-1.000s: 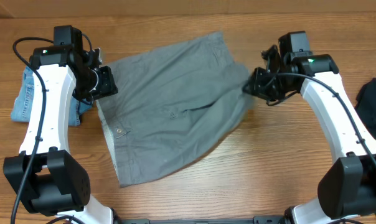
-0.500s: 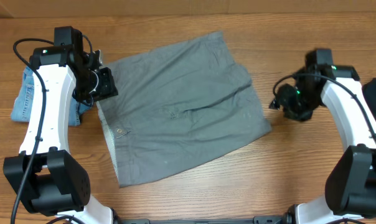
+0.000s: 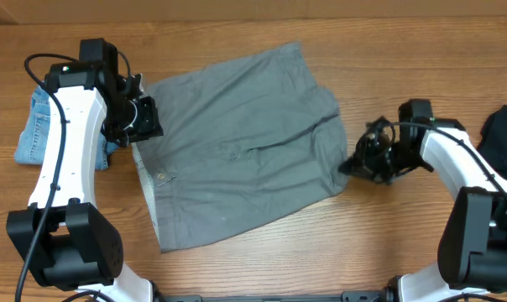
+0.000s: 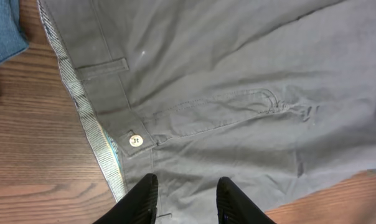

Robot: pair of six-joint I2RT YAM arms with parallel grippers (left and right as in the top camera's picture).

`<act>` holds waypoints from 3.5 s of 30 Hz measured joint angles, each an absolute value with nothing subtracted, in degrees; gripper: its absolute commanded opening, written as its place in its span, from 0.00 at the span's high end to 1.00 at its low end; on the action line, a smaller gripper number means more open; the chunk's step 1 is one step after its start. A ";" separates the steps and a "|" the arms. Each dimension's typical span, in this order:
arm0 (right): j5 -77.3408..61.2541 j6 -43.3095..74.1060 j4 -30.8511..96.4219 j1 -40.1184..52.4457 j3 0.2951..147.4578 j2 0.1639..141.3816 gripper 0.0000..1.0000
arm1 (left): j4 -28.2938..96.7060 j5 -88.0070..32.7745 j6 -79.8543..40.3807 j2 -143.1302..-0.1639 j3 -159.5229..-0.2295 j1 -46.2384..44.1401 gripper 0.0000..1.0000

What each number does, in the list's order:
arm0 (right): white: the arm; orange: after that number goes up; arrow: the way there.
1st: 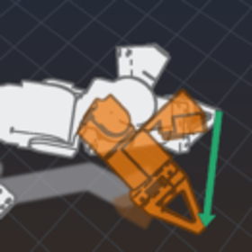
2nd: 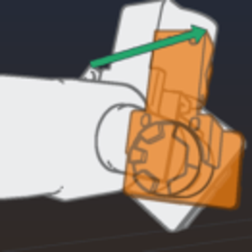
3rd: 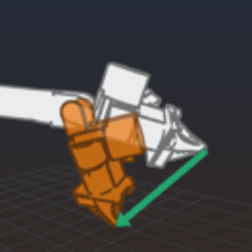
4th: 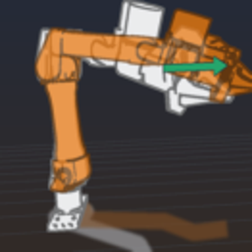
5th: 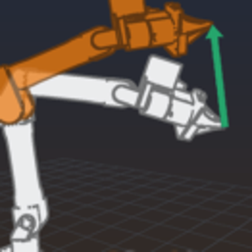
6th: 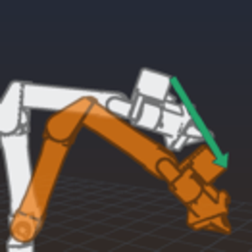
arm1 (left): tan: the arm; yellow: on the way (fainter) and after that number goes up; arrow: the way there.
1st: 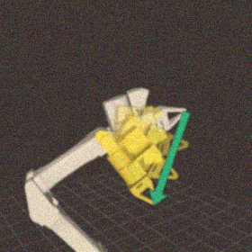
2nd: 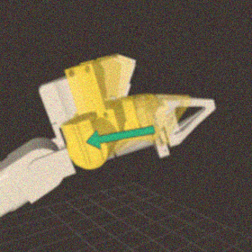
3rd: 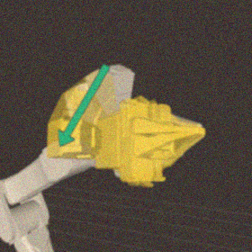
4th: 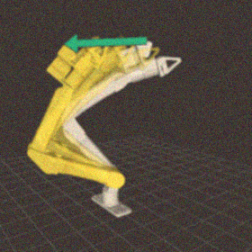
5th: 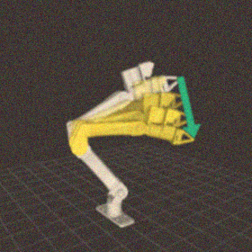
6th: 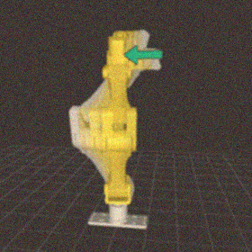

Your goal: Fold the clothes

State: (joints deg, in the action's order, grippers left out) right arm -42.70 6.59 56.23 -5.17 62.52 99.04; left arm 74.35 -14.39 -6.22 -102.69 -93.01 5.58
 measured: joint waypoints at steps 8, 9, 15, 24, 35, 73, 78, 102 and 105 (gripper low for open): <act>-50.17 13.30 40.32 -3.95 76.38 96.57 0.96 | 73.43 -14.39 -5.96 -102.69 -93.01 5.58 0.64; -49.23 14.87 37.95 -3.29 76.75 96.38 0.96 | 73.43 -14.39 -5.96 -102.69 -93.01 5.58 0.64; -40.51 21.93 28.56 3.49 76.84 99.20 0.92 | 73.30 -14.39 -5.96 -102.69 -93.01 5.58 0.64; -30.02 23.27 30.17 8.51 76.75 106.02 0.59 | 73.52 -14.39 -5.96 -102.69 -93.01 5.58 0.63; -30.13 12.08 40.91 -5.58 76.75 105.91 0.45 | 73.80 -14.39 -5.93 -102.69 -93.01 5.58 0.60; -29.71 -8.58 43.59 -1.23 72.66 108.51 0.37 | 75.22 -14.37 -5.74 -102.69 -93.01 5.58 0.56; -29.61 -8.71 42.61 -1.26 72.66 111.59 0.79 | 75.20 -14.37 -5.74 -102.69 -93.01 5.58 0.55; -15.81 3.33 73.43 -9.02 82.61 99.18 0.96 | 80.09 -14.46 -5.91 -102.69 -89.30 5.58 0.60; -14.83 3.95 73.36 -8.97 82.61 99.18 0.96 | 78.00 -15.40 -6.00 -102.69 -83.33 5.58 0.62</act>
State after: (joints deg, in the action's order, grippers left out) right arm -14.83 3.95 73.36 -8.97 82.61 99.18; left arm 78.00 -15.40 -6.00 -102.69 -83.33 5.58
